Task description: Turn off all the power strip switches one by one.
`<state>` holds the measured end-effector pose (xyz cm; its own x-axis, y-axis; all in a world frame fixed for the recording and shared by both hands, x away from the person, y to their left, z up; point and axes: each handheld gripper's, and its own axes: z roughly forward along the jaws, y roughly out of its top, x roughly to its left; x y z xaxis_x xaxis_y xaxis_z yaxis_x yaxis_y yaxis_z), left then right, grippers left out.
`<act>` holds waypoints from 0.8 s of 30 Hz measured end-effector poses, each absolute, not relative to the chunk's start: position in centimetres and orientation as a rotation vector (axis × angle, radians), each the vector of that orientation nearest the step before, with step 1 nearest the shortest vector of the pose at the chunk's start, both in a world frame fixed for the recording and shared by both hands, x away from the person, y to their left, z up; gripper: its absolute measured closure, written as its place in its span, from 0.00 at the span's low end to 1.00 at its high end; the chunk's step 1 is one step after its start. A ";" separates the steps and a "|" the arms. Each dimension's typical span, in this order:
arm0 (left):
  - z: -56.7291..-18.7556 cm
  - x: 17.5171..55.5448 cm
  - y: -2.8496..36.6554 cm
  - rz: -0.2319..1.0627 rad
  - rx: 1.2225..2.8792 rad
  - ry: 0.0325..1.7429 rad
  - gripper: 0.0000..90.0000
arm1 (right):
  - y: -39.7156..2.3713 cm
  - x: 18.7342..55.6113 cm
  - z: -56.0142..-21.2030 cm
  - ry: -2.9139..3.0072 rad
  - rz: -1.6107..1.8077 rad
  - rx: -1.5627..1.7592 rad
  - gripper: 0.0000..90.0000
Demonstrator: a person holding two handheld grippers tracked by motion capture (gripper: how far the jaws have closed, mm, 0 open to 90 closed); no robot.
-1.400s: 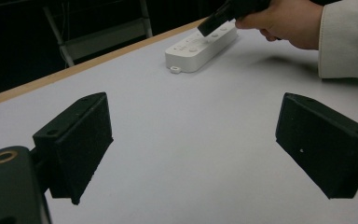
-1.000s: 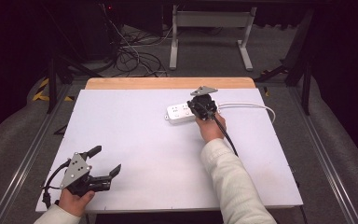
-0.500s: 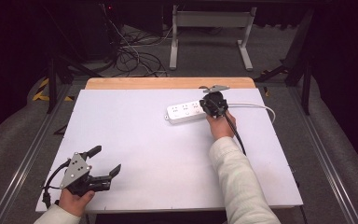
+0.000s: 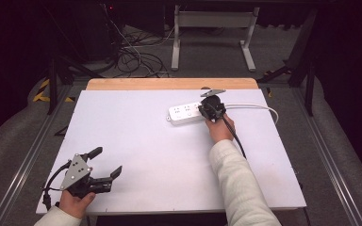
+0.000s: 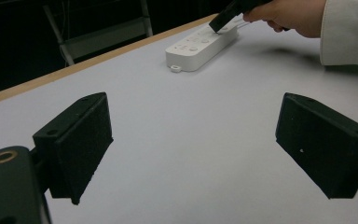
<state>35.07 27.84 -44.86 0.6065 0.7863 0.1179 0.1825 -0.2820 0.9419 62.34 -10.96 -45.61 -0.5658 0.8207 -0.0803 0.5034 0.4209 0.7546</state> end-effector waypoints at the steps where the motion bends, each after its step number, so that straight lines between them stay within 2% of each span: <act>1: -44.9 35.1 27.8 0.726 1.793 0.788 0.12 | -11.0 62.3 -45.7 2.234 0.975 1.123 1.00; 24: -44.8 35.0 27.7 0.729 1.797 0.783 0.12 | -10.0 61.8 -46.2 2.223 0.942 1.049 1.00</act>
